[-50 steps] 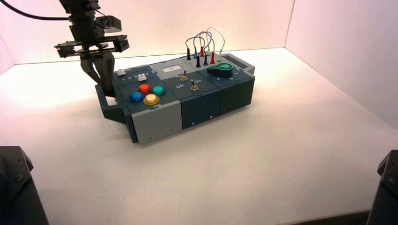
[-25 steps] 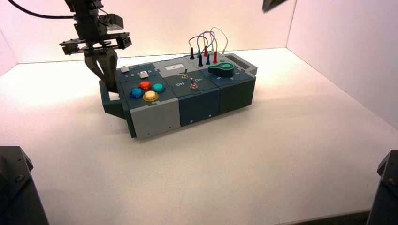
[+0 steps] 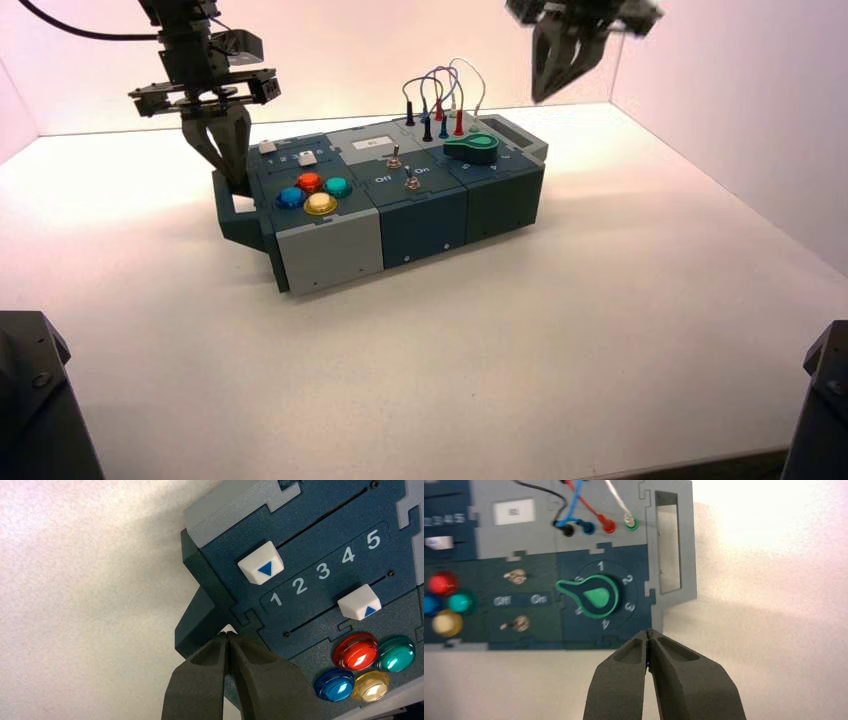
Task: Pull the white wire.
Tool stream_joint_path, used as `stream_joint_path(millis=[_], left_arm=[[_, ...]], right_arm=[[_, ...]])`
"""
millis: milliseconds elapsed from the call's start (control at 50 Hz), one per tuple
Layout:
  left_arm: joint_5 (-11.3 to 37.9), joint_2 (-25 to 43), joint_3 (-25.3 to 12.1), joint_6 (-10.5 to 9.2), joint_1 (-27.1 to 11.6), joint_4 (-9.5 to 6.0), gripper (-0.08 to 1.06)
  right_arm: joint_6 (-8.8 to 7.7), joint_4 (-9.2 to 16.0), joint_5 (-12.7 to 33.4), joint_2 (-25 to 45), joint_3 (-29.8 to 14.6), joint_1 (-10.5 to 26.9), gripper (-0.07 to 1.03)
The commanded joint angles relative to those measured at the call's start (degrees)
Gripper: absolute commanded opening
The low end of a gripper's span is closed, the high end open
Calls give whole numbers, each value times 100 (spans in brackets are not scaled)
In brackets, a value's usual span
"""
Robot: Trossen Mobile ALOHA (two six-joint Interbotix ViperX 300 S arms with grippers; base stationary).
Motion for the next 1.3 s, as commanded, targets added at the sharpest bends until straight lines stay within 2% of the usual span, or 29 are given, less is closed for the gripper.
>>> stream_joint_path(millis=[20, 300, 460, 740, 940, 1300], left_arm=[[-141, 220, -97, 44, 246, 79, -3], [-114, 229, -114, 44, 246, 79, -3], [-97, 229, -132, 44, 272, 79, -3], [-44, 229, -211, 44, 316, 70, -3], [-26, 237, -264, 44, 316, 62, -3], [0, 466, -492, 44, 316, 26, -3]], right_arm=[[-18, -18, -62, 229, -352, -18, -2], [-18, -149, -97, 940, -861, -26, -2], [0, -185, -114, 1178, -1037, -158, -2], [-35, -229, -26, 1468, -1028, -220, -2], [-123, -229, 70, 1582, -1028, -211, -2], [-105, -229, 360, 1441, -809, -158, -2]])
